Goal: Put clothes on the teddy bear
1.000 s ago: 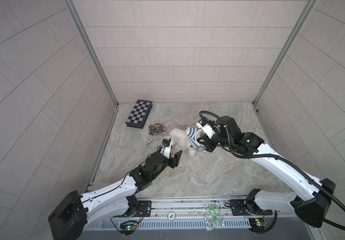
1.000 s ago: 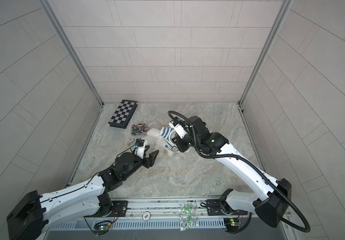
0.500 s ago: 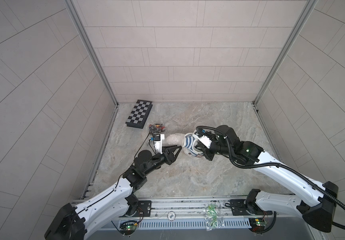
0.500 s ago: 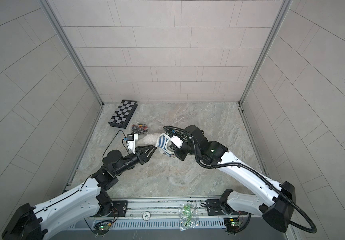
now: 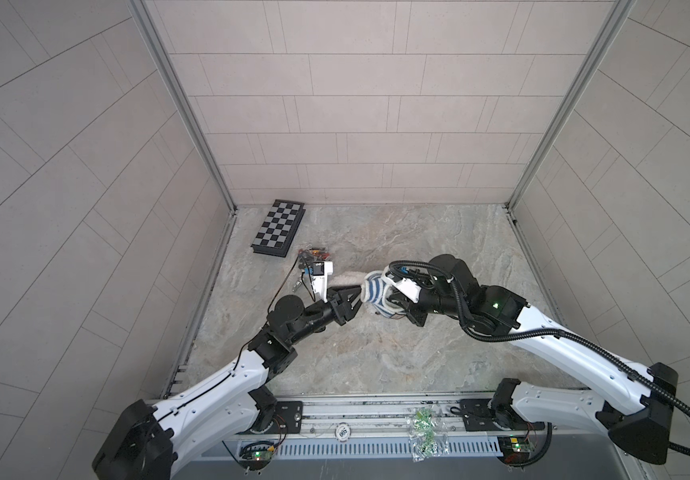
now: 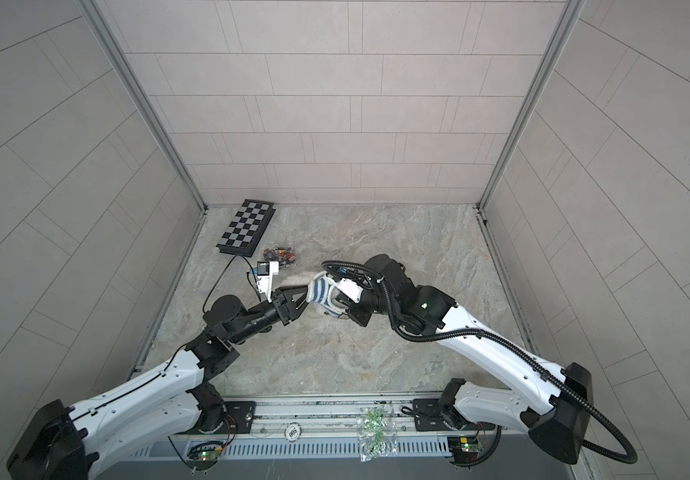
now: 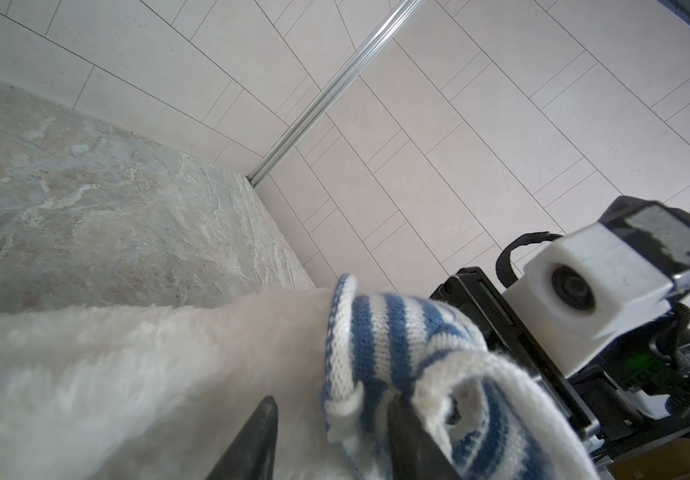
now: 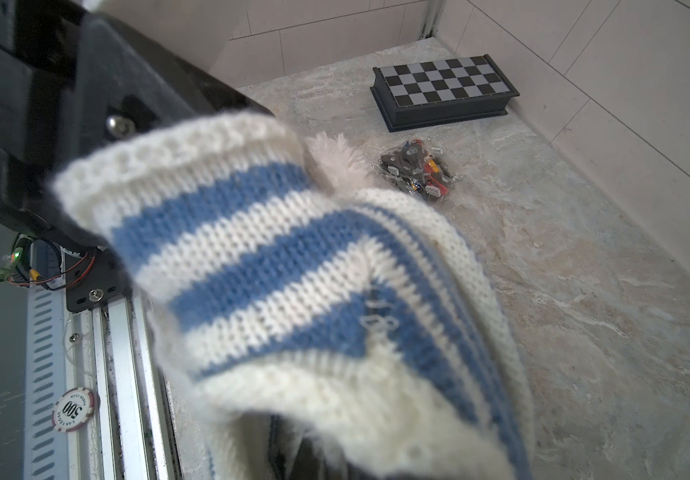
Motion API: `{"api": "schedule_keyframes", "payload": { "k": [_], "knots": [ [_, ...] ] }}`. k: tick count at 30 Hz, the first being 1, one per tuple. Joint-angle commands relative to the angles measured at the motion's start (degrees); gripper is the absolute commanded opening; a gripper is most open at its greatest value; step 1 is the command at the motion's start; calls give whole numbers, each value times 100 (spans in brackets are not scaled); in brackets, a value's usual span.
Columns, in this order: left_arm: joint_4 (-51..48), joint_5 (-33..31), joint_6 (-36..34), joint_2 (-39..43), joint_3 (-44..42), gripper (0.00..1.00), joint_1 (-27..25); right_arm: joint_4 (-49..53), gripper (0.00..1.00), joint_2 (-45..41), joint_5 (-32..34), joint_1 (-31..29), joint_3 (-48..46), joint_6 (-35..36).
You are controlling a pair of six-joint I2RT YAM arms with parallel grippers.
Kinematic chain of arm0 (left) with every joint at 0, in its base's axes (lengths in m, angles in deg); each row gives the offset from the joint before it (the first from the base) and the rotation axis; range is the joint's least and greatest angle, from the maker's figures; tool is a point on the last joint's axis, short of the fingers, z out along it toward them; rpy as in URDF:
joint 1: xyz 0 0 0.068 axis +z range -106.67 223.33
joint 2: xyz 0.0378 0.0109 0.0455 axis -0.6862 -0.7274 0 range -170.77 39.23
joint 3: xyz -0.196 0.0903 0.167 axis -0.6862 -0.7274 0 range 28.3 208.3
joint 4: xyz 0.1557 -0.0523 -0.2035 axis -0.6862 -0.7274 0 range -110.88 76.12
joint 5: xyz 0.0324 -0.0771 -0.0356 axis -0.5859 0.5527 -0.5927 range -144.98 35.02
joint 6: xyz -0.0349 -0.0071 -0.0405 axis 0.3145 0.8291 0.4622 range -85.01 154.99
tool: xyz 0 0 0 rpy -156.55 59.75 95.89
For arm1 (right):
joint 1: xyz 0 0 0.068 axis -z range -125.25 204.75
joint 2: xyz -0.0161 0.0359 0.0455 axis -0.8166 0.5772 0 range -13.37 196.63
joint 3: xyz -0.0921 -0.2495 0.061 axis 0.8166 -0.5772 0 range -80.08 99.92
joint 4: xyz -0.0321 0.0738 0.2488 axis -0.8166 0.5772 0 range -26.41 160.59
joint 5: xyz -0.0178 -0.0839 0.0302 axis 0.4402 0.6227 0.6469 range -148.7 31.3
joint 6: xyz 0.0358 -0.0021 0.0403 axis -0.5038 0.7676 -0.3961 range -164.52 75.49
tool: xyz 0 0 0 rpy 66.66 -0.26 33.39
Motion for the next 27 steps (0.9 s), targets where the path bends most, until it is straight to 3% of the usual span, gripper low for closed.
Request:
{"api": "schedule_keyframes", "payload": {
  "k": [1, 4, 9, 17, 27],
  "knots": [
    [9, 91, -118, 34, 332, 34, 21, 32, 0, -121, -55, -50, 48, 242],
    [-75, 34, -141, 52, 392, 18, 24, 59, 0, -112, -47, -67, 54, 264],
    [-768, -295, -249, 77, 576, 0, 23, 159, 0, -121, 106, -215, 99, 415],
    [-1935, -1059, -541, 16, 883, 0, 27, 421, 0, -142, 615, -723, 181, 859],
    [-2732, -1187, -905, -83, 579, 0, 27, -372, 0, -708, 1376, -749, -53, 441]
  ]
}}
